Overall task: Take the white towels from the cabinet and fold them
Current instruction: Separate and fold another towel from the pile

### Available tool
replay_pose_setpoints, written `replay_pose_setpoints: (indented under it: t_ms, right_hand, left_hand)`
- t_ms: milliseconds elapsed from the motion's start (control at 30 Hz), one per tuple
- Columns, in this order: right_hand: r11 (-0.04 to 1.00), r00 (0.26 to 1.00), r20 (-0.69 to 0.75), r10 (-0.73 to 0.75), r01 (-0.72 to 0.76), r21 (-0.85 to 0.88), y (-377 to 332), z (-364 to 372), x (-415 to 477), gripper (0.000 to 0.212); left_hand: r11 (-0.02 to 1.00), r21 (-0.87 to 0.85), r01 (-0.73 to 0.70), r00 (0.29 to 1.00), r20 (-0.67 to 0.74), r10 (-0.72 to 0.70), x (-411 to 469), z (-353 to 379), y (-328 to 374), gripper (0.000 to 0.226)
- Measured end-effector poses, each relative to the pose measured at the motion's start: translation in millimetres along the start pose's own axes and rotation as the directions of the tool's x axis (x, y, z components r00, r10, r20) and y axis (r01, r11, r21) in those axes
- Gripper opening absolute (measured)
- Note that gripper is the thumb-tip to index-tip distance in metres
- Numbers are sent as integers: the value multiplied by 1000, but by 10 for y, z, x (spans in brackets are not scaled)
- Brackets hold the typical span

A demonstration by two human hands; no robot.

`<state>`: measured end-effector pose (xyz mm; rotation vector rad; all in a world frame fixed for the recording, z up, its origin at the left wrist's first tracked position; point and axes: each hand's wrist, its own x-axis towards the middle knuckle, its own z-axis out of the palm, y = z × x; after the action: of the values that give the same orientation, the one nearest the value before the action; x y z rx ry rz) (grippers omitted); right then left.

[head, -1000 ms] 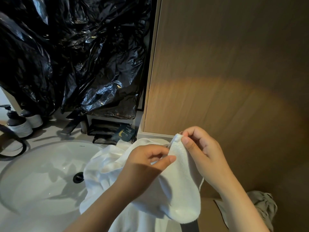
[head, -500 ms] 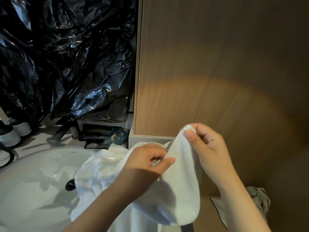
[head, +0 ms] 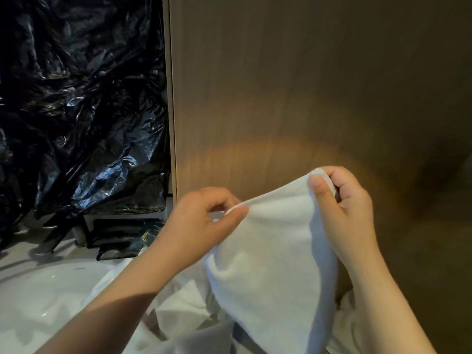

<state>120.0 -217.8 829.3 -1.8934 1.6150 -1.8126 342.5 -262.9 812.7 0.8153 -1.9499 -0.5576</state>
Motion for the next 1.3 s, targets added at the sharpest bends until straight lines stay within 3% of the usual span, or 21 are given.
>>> replay_pose_setpoints:
  t_ms: [100,200,300,433,533,667,767,900,967,1100,1167,1300]
  right_hand:
    - [999,998,-33,47,-47,-3,65,-27,-11,11]
    - [998,997,-50,60,-61,-13,84,-88,40,19]
    - [999,999,-37,27,-28,-17,57,-157,109,20]
    - [999,999,-49,12,-14,-29,43,-217,161,19]
    - [999,999,-45,13,-15,-49,75,-218,151,16]
    - [998,999,-40,35,-37,-53,125,-172,105,13]
    - [998,994,-89,61,-62,-3,142,-235,82,13]
    - [999,995,-93,39,-38,17,110,-276,57,20]
    - [999,997,-70,40,-39,11,104,-240,56,19]
    - [998,997,-38,64,-64,-17,199,-160,24,11]
    - [994,993,-44,111,-111,-13,250,-150,3,14]
    - [992,990,-66,127,-127,8,263,-165,7,14]
  left_hand:
    - [987,-150,53,993,113,-36,-42,43,-25,39]
    - [998,17,57,933,355,-59,-114,109,-181,57]
    - [987,137,88,875,463,-143,-192,162,-332,58]
    - [932,348,104,844,465,-267,-275,138,-548,60]
    - [903,407,139,845,427,-323,-302,97,-671,67]
    - [868,469,161,879,331,-342,-288,53,-729,53]
    - [854,446,268,880,248,-406,-250,-27,-756,45]
    - [828,388,405,789,310,-531,-227,-109,-830,68]
    - [847,323,423,767,370,-524,-295,-73,-869,66]
    - [906,180,383,792,440,-423,-452,53,-925,71]
    - [905,150,399,753,509,-416,-553,135,-985,76]
    - [858,182,480,566,683,-462,-817,354,-998,68]
